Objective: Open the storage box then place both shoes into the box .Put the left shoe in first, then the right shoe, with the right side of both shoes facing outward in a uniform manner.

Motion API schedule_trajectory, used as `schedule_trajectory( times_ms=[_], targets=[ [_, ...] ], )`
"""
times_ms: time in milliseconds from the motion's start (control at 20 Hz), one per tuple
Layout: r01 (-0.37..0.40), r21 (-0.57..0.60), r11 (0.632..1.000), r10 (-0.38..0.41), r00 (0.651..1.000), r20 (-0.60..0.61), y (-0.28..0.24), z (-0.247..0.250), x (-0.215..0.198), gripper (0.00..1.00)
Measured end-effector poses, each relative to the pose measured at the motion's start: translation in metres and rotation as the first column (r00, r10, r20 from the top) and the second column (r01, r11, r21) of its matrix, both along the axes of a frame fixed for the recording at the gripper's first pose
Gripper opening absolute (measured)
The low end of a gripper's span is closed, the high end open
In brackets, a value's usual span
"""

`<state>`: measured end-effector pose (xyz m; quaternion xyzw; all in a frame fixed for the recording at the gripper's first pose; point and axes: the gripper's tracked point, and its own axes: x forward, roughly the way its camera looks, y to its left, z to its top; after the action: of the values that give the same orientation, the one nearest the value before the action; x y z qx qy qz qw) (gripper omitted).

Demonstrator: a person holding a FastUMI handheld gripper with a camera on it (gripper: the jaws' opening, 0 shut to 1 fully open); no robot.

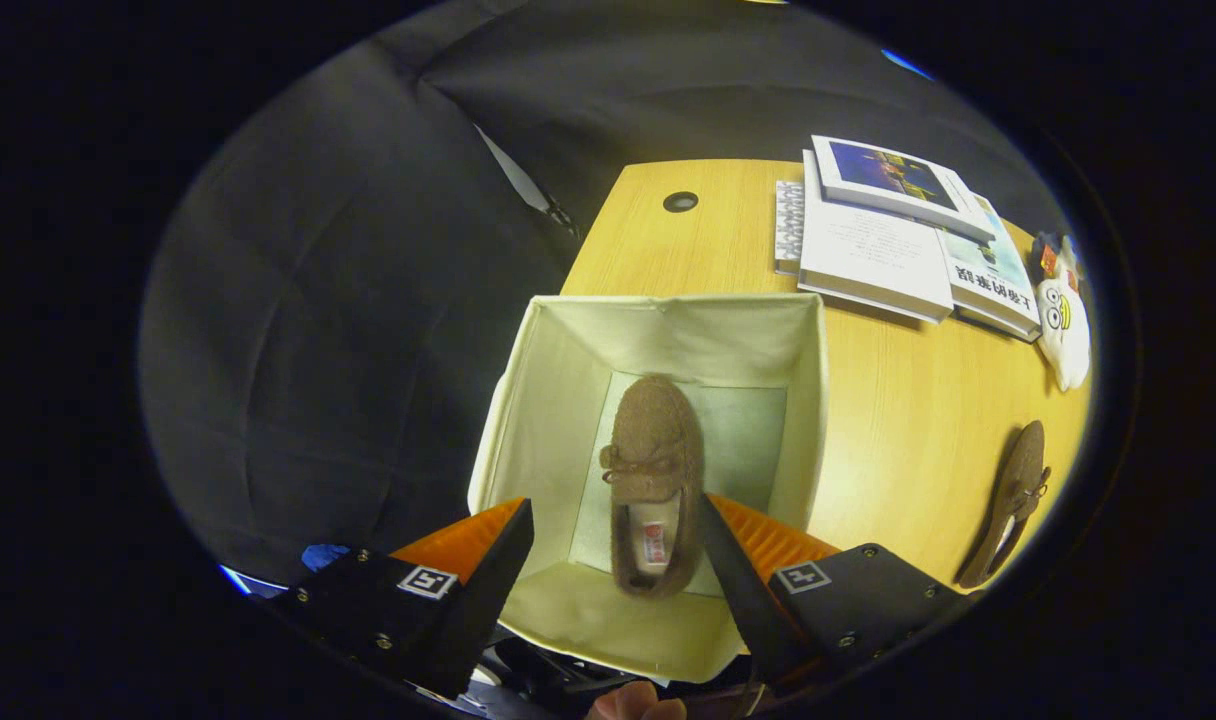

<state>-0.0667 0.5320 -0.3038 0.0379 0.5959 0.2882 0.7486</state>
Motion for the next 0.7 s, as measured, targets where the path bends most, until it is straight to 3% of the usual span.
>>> schedule_trajectory(
  times_ms=[350, 700],
  targets=[
    [-0.011, 0.056, 0.998, 0.005, 0.995, 0.102, -0.08, 0.048, 0.027, 0.99],
    [0.061, 0.032, 0.998, -0.066, 0.983, 0.171, -0.181, 0.053, 0.052, 0.99]
  ],
)
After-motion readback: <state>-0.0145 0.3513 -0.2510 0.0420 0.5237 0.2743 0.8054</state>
